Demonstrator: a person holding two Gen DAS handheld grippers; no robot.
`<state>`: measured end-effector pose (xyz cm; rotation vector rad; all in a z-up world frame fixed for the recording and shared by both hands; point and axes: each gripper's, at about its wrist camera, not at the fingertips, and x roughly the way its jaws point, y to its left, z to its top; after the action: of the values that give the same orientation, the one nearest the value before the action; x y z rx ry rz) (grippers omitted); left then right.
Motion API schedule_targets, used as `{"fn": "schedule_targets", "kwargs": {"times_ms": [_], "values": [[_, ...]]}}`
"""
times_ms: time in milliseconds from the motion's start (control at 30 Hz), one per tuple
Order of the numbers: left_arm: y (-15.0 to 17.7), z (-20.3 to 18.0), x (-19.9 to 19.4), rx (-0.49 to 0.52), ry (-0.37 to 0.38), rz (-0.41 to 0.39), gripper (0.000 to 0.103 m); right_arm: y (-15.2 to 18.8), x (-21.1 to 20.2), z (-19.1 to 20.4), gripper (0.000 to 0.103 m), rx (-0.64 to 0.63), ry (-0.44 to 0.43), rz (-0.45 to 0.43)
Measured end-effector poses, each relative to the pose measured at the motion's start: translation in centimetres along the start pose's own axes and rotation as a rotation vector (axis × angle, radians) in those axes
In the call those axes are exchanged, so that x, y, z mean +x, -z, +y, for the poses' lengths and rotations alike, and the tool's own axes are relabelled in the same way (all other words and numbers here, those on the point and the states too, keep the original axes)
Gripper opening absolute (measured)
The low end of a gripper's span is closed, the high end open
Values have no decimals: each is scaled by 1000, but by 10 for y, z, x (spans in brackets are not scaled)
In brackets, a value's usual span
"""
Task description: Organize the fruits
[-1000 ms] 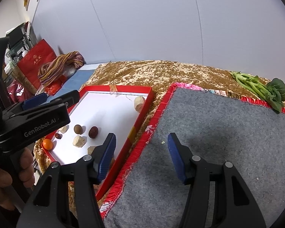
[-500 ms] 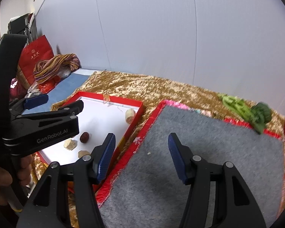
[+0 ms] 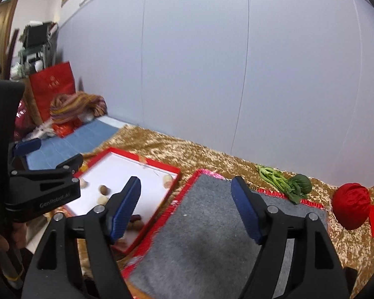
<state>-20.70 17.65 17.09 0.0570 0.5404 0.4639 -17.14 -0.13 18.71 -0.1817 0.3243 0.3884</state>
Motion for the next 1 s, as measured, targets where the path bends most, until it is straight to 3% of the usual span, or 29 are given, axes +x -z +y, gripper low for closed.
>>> {"fn": "schedule_targets", "kwargs": {"times_ms": [133,200,433,733,1000], "values": [[-3,17,-40,-15,-29,-67,91,-8,-41,11,81,25,-23,-48],[-5,24,-54,-26,-33,-88,103,-10,-56,16,84,21,-17,-72],[-12,47,-100,-59,-43,-165,103,-29,-105,27,89,43,-36,-143],[-15,65,-137,-84,-44,-210,103,-42,-146,31,103,107,-40,-234],[-17,77,-151,-101,-53,-226,103,-42,-148,42,103,100,-28,-175]]}}
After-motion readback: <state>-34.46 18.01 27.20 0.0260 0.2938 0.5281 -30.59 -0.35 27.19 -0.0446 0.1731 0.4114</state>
